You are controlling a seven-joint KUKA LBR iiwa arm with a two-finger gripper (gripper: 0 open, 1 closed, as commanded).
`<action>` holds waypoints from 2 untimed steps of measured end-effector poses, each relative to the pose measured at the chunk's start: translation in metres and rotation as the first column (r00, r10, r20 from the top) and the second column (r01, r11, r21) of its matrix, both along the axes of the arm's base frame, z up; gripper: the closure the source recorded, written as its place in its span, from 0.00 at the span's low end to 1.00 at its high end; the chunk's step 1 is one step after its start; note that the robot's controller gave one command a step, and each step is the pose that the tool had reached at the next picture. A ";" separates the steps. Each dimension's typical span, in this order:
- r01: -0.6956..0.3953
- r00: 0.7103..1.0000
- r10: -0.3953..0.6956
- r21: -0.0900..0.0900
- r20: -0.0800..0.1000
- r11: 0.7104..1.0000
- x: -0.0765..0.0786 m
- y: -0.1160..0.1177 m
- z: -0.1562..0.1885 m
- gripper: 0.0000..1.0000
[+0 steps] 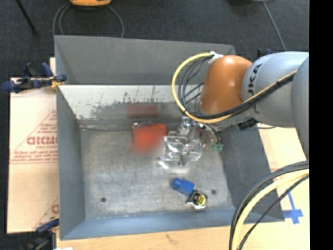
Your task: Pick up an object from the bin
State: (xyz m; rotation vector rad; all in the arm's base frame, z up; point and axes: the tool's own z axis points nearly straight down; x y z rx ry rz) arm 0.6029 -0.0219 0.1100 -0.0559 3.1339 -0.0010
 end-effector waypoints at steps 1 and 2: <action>0.001 1.000 -0.001 0.000 -0.004 1.000 0.000 -0.001 0.010 1.00; 0.002 1.000 -0.002 -0.001 -0.002 1.000 0.001 -0.002 0.040 1.00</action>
Offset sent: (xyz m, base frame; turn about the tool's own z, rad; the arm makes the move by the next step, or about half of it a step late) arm 0.0000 0.0000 0.0098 0.0000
